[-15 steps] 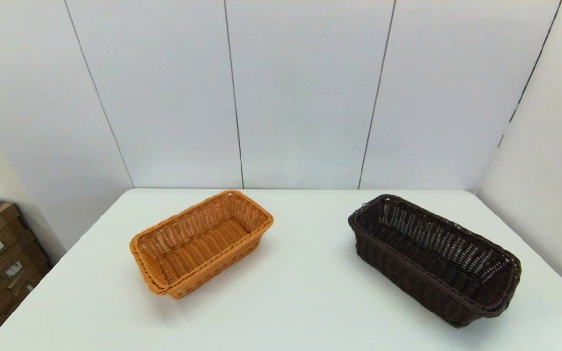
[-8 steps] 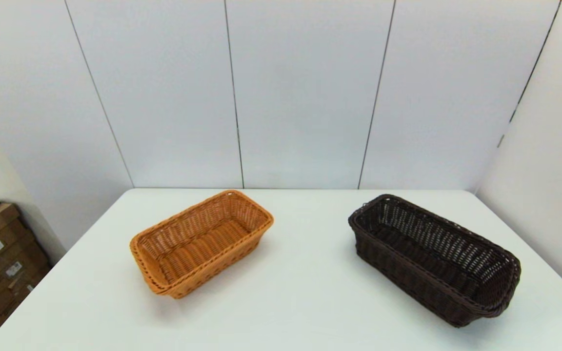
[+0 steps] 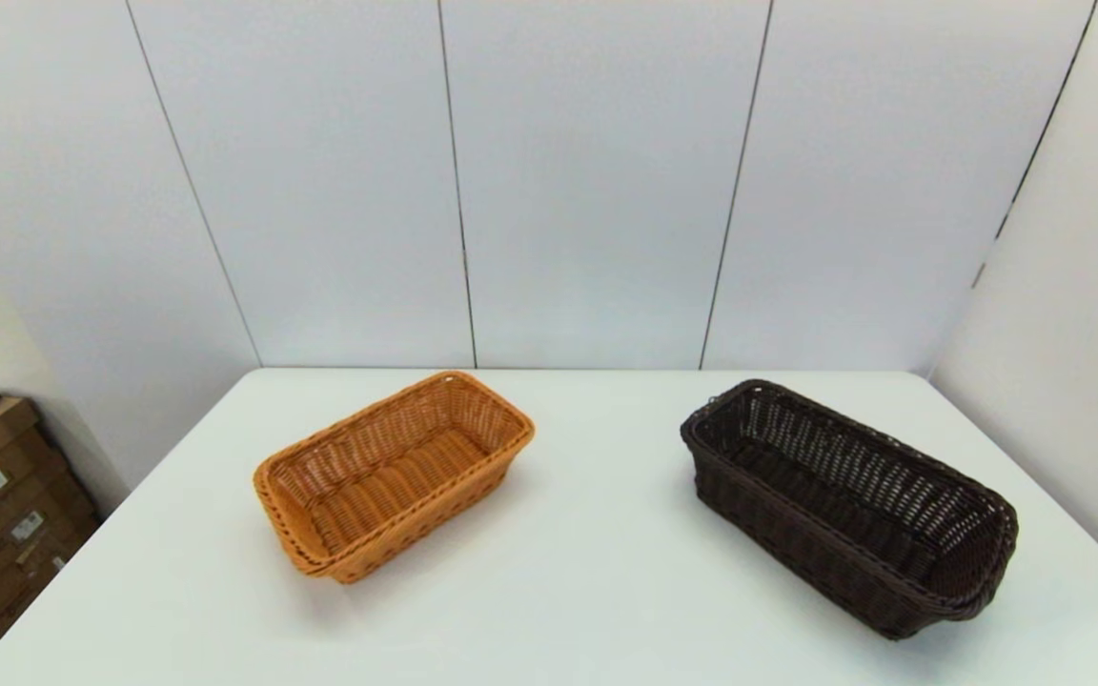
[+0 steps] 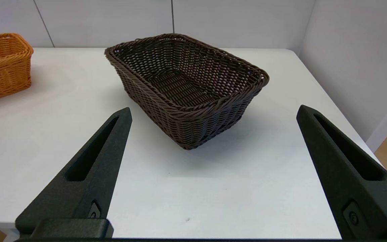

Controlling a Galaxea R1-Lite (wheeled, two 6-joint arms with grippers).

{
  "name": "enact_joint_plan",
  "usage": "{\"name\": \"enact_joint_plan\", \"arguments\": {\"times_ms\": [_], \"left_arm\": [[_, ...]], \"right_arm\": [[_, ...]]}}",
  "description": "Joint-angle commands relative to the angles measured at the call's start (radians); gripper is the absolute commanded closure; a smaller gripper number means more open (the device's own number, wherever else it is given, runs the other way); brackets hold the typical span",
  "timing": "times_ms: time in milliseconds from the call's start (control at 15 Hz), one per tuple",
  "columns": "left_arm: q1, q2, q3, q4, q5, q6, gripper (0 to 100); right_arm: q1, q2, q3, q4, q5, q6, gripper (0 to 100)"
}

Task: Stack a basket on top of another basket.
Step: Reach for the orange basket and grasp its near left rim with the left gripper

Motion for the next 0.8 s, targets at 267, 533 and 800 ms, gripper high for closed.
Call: {"name": "enact_joint_plan", "arguments": {"times_ms": [267,533,800], "left_arm": [[-0.001,0.79,-0.29,0.024,0.001,-0.267,0],[-0.019,1.022,-0.422,0.024,-0.001,-0.4,0],[-0.03,1.177,-0.537,0.023,-0.003,-0.454,0]], "right_arm": [[0.001,0.0,0.0,0.0,0.0,0.0,0],[0.001,0.0,0.0,0.0,0.0,0.0,0],[0.001,0.0,0.0,0.0,0.0,0.0,0]]}}
